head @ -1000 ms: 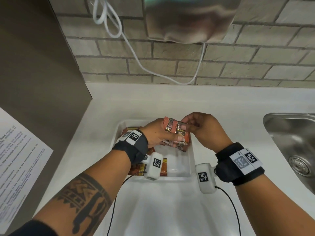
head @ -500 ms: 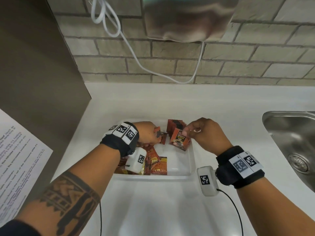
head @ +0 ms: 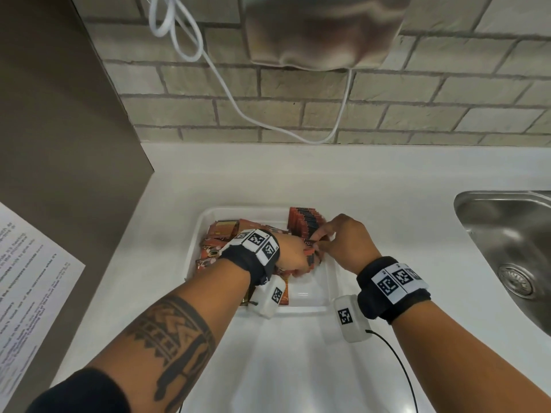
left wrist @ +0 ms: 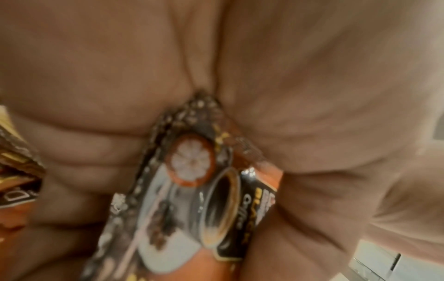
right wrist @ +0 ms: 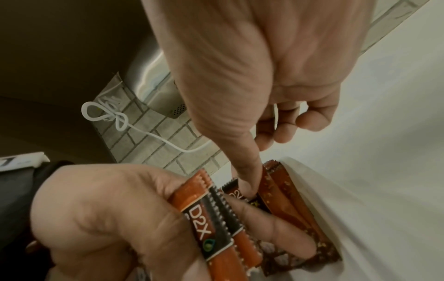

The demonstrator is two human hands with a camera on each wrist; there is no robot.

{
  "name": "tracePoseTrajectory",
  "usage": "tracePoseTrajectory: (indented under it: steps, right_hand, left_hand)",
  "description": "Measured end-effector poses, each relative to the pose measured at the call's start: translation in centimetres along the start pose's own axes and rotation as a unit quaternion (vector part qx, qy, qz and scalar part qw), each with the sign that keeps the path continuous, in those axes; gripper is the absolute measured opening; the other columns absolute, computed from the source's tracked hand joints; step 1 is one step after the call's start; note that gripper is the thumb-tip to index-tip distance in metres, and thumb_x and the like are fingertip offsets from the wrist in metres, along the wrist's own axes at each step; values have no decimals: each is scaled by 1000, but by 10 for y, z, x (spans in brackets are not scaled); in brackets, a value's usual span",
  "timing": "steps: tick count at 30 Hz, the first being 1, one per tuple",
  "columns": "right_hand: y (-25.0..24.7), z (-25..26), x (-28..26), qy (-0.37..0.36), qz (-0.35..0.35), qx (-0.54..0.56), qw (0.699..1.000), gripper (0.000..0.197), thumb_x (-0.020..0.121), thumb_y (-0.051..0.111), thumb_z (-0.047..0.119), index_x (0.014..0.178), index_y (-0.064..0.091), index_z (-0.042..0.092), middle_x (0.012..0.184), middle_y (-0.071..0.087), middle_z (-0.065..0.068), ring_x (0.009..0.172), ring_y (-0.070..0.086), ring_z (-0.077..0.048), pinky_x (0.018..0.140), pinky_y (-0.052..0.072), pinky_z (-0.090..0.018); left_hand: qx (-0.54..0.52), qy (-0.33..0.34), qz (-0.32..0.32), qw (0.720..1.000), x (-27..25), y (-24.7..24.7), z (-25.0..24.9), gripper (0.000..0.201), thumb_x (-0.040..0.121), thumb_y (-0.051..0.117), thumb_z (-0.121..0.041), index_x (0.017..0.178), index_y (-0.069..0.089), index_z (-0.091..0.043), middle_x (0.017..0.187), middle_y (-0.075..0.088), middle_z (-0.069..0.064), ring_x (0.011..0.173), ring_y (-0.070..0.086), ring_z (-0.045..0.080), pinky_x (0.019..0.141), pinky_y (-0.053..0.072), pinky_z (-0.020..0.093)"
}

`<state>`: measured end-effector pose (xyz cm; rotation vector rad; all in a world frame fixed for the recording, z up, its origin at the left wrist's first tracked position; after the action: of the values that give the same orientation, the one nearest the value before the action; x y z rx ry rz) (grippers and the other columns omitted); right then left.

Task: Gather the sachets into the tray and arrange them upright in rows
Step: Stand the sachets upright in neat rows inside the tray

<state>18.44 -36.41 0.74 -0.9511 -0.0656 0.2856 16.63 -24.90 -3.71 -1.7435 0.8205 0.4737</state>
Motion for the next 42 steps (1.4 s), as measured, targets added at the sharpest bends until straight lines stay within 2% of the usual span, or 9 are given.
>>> tracePoseTrajectory:
  steps: [2, 6, 11, 14, 18, 27, 32, 36, 42]
  right_hand:
    - [2, -2, 2, -1, 2, -8, 1000, 18, 81, 74, 5, 95, 79, 16, 80, 51, 16, 72, 52, -3, 63, 41, -5]
    - [2, -5, 4, 1, -4, -10, 1000, 25, 79, 71, 0, 95, 78, 18, 92, 58, 0, 85, 58, -16, 70, 42, -19]
    - [6, -12, 8, 2, -8, 2, 1000, 28, 79, 67, -4, 90, 77, 20, 90, 58, 1, 81, 55, -14, 62, 39, -6]
    - [8, -13, 8, 6, 0, -4, 1000, 28, 79, 68, -3, 90, 76, 21, 92, 59, -1, 81, 56, -15, 61, 37, -7]
    - [8, -13, 6, 5, 6, 13, 1000, 28, 79, 68, -6, 92, 76, 17, 87, 55, 3, 73, 51, -4, 64, 41, -4]
    - [7, -11, 3, -1, 9, 28, 1000, 29, 81, 67, -10, 94, 75, 15, 85, 57, 0, 64, 52, -2, 55, 38, -2]
    - [5, -15, 5, -4, 3, 19, 1000, 26, 80, 73, 0, 94, 75, 22, 90, 56, 5, 73, 48, 1, 62, 37, -4]
    - [4, -16, 5, -12, -3, 8, 1000, 26, 81, 73, 2, 97, 75, 23, 90, 57, 6, 74, 48, 0, 63, 37, -4]
    - [5, -13, 4, -3, 3, 22, 1000, 28, 80, 68, -5, 93, 74, 19, 83, 55, 7, 70, 49, -2, 61, 39, -4]
  left_hand:
    - [5, -5, -1, 1000, 3, 0, -1, 10, 86, 65, -20, 79, 64, -12, 70, 57, 2, 65, 50, 19, 54, 37, 25]
    - [10, -8, 4, 1000, 5, 0, -3, 15, 86, 65, -20, 95, 70, -9, 75, 57, 3, 69, 51, 20, 56, 38, 25]
    - [1, -6, -4, 1000, 7, 1, -3, 11, 88, 64, -20, 90, 68, -11, 73, 59, 2, 66, 53, 18, 55, 40, 23]
    - [12, -6, 1, 1000, 8, 3, -2, 9, 89, 64, -22, 84, 64, -14, 70, 58, 0, 64, 52, 17, 54, 40, 24]
    - [8, -6, 15, 1000, 10, 6, -1, 16, 89, 64, -23, 95, 70, -10, 73, 60, 2, 69, 55, 20, 56, 42, 25]
    - [19, -12, 25, 999, 12, 8, -1, 15, 89, 63, -27, 83, 67, -14, 72, 62, 1, 64, 54, 17, 56, 41, 24]
    - [12, -3, 19, 1000, 12, 7, 3, 30, 91, 64, -31, 106, 74, -7, 89, 70, 7, 77, 58, 21, 70, 47, 30]
    - [31, -4, 11, 999, 11, 4, 4, 18, 90, 65, -28, 94, 68, -10, 80, 60, 3, 76, 53, 21, 62, 41, 27]
    - [21, -12, 6, 1000, 10, 3, 4, 30, 90, 67, -25, 111, 70, -4, 82, 60, 4, 78, 55, 22, 64, 43, 26]
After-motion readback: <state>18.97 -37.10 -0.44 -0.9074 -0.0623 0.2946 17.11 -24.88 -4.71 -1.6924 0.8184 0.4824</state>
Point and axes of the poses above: each hand's wrist, its own x-axis towards the middle knuckle, its own y-axis out of the palm, z = x × y, the point moved 7 cm from there along x, towards the middle knuckle
